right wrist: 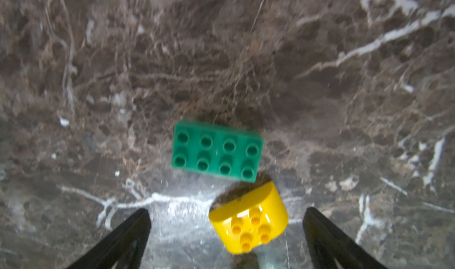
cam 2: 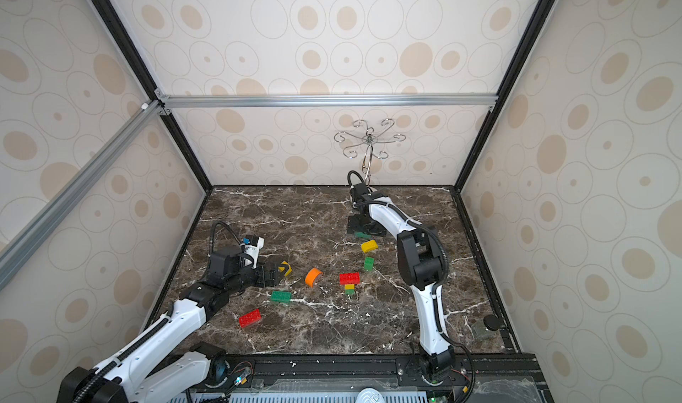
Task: Assemble an ice cream with lego
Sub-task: Assemble the lego brick with the lego brick, then pick up the lego brick from the center of the board.
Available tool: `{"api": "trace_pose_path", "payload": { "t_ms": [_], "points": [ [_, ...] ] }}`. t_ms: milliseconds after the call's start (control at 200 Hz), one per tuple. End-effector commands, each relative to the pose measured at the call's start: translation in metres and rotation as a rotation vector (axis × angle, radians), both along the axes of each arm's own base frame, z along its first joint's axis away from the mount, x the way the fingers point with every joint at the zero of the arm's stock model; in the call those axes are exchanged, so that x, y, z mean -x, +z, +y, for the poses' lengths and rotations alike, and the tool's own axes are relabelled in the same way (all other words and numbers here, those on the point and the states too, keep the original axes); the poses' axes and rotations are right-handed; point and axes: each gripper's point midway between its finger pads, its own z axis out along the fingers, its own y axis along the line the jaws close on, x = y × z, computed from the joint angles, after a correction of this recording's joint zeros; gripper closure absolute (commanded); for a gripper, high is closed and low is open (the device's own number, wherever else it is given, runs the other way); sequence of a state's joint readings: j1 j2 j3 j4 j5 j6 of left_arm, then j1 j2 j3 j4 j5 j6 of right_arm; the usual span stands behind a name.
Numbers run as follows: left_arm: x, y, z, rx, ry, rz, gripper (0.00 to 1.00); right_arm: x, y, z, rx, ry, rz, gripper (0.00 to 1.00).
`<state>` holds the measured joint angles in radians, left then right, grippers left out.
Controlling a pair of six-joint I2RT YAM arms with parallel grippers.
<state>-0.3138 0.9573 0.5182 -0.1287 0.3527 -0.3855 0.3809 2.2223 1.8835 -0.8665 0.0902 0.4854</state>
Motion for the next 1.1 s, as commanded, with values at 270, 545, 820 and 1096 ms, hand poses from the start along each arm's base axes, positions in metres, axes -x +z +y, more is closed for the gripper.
{"api": "trace_pose_path", "payload": {
  "t_ms": [270, 545, 820, 1096],
  "points": [
    [-0.004, 0.002, 0.003, -0.003, 0.016, -0.007, 0.0, -0.024, -0.022, 0.011, -0.049, -0.01, 0.008, 0.03],
    [-0.003, 0.003, 0.003, -0.004, 0.017, -0.009, 0.0, -0.027, -0.035, 0.004, -0.024, -0.041, 0.03, 0.08],
    [-0.004, 0.003, 0.003, -0.005, 0.016, -0.008, 0.0, -0.027, -0.04, 0.008, -0.043, -0.046, 0.047, 0.18],
    [-0.003, 0.003, 0.004, -0.005, 0.019, -0.009, 0.0, -0.026, -0.036, 0.008, -0.044, -0.045, 0.045, 0.33]
  ]
}}
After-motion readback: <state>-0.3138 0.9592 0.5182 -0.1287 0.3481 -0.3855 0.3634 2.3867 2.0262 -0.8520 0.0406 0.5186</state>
